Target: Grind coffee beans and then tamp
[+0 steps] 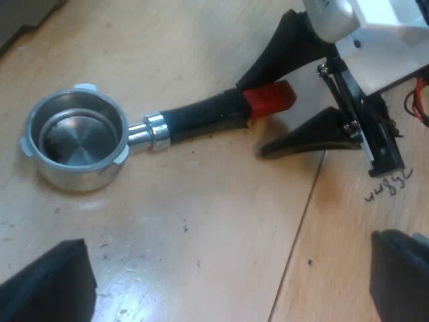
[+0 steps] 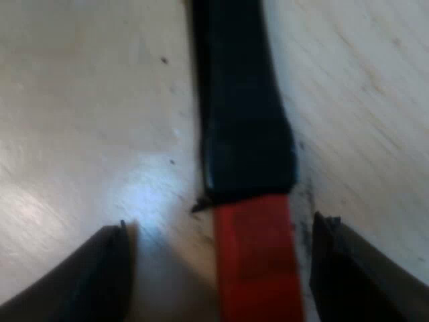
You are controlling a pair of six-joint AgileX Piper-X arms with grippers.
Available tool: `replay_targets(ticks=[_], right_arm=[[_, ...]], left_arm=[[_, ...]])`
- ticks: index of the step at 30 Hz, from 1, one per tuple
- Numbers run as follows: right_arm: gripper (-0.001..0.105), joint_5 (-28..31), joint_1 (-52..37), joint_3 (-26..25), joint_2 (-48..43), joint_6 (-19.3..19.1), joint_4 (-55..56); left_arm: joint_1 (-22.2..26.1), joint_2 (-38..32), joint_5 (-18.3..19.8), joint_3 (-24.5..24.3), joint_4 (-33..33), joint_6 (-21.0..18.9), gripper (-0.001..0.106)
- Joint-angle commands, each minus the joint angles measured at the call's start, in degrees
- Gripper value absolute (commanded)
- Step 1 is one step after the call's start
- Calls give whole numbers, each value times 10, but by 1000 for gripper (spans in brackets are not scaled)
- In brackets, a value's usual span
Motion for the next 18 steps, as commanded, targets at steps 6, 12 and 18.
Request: replay_targets(ticks=[6,12,18], right_arm=[[59,14,-1,-95,-1,-1,182],[75,12,0,-177,-14,-34,253],[80,12,0,-241,-46,-58,245]], left_arm=[[-1,-20,-18,-4,22,-5,86],[-1,-68,-92,-4,31,-65,86],[-1,-107,-140,-4,51,-119,86]])
